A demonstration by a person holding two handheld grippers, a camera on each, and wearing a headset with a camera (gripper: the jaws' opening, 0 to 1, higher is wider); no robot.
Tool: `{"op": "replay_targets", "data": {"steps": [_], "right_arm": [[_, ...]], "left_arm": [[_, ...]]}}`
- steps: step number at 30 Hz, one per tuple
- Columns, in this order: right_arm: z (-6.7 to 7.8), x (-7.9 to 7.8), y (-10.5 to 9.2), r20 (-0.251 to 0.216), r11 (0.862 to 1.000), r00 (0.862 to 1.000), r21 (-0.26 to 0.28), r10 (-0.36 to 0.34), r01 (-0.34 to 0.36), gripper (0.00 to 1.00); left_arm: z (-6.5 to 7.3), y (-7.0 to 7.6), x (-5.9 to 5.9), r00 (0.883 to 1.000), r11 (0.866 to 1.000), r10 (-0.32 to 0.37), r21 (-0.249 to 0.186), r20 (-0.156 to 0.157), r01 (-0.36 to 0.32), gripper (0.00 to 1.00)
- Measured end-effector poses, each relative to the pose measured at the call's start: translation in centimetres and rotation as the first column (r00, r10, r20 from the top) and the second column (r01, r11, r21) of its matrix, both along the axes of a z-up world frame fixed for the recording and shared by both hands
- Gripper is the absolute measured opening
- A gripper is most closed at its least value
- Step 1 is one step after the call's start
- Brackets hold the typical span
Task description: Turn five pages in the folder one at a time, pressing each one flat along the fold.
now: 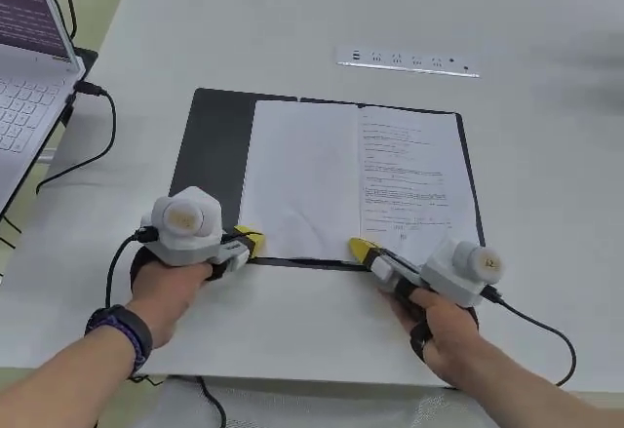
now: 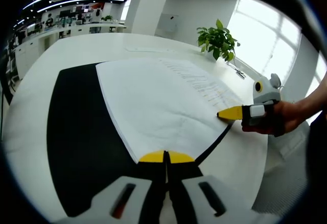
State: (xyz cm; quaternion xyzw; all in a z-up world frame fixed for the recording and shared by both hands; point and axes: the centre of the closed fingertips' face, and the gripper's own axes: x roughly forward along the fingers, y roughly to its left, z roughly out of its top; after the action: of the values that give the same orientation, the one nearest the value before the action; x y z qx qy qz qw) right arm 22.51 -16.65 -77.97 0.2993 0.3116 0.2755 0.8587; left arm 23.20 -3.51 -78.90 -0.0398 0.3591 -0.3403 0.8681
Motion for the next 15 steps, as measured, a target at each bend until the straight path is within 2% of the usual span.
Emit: {"op": "replay_targets", "data": {"steps": [15], "right_arm": [[-0.03, -0.79, 0.0, -0.018, 1.0, 1.0, -0.012, 0.023, -0.023, 0.0]], "left_arm": [[0.01, 0.04, -0.08, 1.0, 1.0, -0.002, 0.011, 0.003, 0.002, 0.0]]}}
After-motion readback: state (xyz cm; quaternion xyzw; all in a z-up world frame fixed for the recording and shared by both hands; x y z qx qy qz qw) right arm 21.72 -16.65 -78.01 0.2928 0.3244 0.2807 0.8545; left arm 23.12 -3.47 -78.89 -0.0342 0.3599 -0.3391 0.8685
